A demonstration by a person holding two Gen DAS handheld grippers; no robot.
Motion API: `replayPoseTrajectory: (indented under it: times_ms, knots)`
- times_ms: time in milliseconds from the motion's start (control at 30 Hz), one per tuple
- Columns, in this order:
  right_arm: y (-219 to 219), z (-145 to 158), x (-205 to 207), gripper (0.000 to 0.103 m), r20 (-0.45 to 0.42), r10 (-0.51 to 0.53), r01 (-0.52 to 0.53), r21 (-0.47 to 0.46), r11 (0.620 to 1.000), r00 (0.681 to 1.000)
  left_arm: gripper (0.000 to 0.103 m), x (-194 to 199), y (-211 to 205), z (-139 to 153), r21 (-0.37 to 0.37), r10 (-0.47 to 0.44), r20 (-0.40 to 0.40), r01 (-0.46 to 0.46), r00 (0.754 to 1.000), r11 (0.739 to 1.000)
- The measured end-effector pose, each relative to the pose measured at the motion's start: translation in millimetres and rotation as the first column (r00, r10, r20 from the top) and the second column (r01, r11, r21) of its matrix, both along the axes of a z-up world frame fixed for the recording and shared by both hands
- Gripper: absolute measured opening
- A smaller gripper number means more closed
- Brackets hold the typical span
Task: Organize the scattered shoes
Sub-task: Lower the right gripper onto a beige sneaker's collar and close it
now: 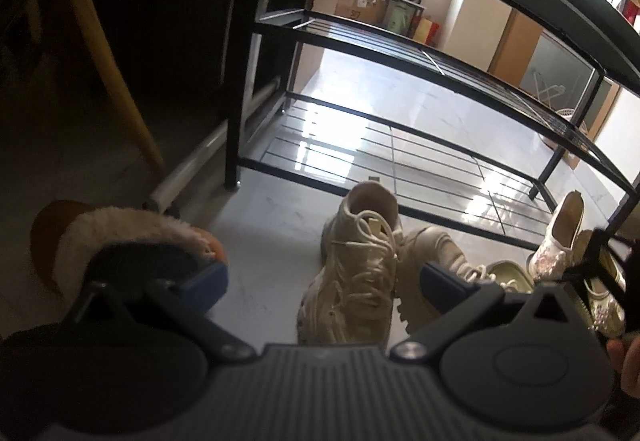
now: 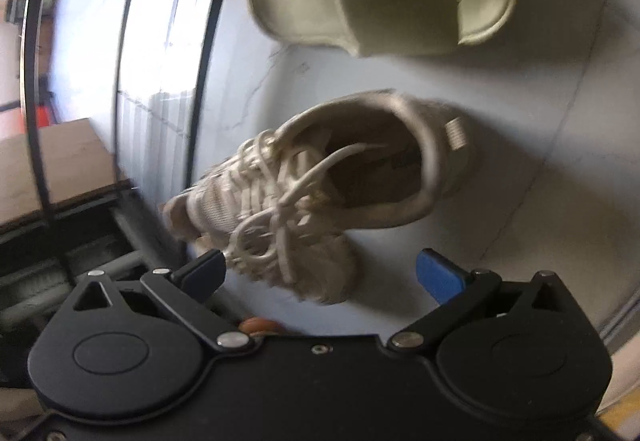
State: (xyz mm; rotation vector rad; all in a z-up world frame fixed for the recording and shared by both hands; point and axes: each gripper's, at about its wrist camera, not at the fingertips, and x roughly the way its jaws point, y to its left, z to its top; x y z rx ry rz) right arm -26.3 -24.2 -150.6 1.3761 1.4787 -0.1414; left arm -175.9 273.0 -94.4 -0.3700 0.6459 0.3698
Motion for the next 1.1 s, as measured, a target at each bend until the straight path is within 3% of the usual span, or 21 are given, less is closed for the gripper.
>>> replayPoseTrajectory:
  times_ms: [167, 300, 433, 667, 867, 1100]
  knots:
    - [-3.3, -34.8, -8.9, 0.103, -0.137, -0.203, 0.227, 0.187, 0.956, 0.970, 0.102, -0.4, -0.8, 2.4, 0.022, 0.001, 0.010, -0.002, 1.000, 1.000]
    - [-6.0, -48.8, -6.9, 0.103, -0.201, -0.319, 0.351, 0.152, 0.924, 0.926, 0.102, -1.5, 2.5, 3.4, 0.031, 0.020, 0.017, -0.020, 1.000, 0.999]
    - [-3.7, -50.0, 4.3, 0.103, -0.220, -0.368, 0.405, 0.156, 0.901, 0.903, 0.102, -1.2, 8.4, 1.4, -0.003, 0.032, 0.008, -0.032, 0.999, 0.999]
    - [1.9, -58.5, 8.6, 0.103, -0.266, -0.433, 0.462, 0.058, 0.885, 0.861, 0.102, 0.2, 7.5, 0.2, -0.008, 0.041, -0.005, -0.041, 0.999, 0.999]
    - [8.1, -70.5, 8.8, 0.103, -0.208, -0.459, 0.474, 0.026, 0.880, 0.864, 0.102, 0.3, 9.5, -2.3, -0.019, 0.055, -0.019, -0.056, 0.998, 0.998]
    - [3.6, -62.5, 20.3, 0.100, -0.159, -0.388, 0.393, 0.003, 0.920, 0.908, 0.102, 1.4, 7.9, -3.5, -0.032, 0.060, -0.025, -0.061, 0.998, 0.998]
